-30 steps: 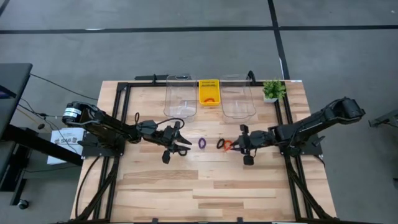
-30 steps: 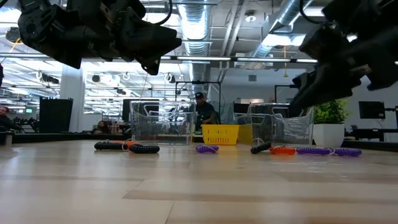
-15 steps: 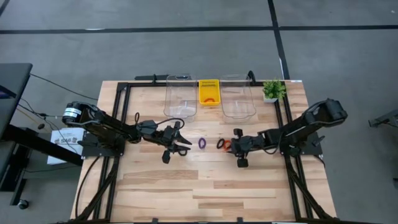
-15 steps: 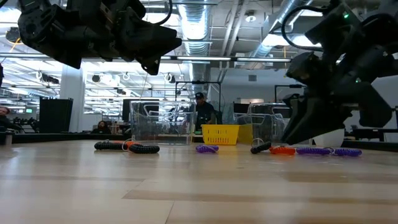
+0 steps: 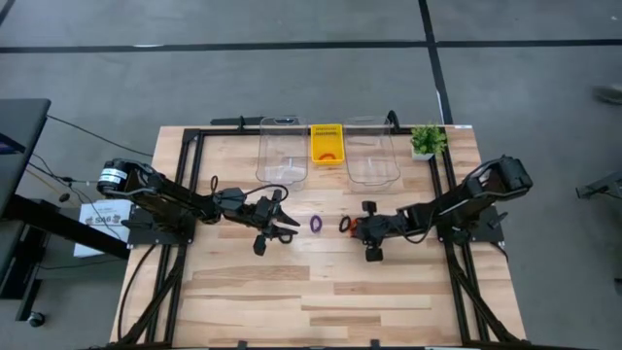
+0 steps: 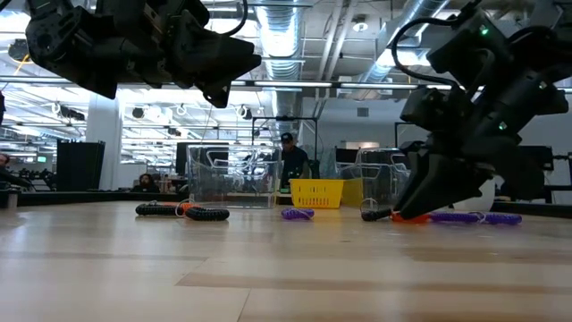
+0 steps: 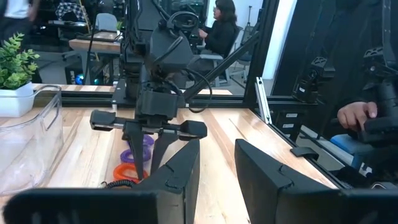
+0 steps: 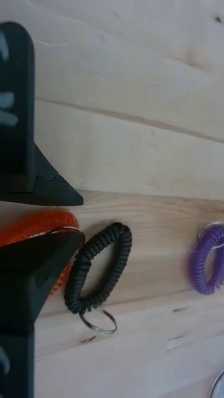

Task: Sort spring keychains
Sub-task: Put the right orange spring keychain into the yellow bin

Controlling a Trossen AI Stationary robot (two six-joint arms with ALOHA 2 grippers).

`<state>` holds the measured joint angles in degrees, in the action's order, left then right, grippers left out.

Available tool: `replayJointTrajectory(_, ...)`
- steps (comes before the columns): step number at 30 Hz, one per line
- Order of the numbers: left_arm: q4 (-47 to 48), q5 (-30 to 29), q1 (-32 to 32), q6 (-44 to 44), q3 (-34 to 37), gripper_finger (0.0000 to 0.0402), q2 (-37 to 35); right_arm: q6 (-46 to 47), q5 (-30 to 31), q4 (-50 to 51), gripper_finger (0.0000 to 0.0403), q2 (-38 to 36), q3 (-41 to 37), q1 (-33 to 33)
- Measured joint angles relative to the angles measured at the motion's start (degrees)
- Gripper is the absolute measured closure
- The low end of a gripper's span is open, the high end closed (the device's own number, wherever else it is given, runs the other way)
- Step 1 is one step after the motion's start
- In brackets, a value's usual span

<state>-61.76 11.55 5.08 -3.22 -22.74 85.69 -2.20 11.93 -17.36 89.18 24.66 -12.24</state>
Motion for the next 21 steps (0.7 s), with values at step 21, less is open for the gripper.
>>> replayJointTrajectory(21,0.0,0.0,0.0,0.0,0.0,0.0303,0.0,-1.3,1.7,2.3,0.0399,-0.4,3.4,-0.8)
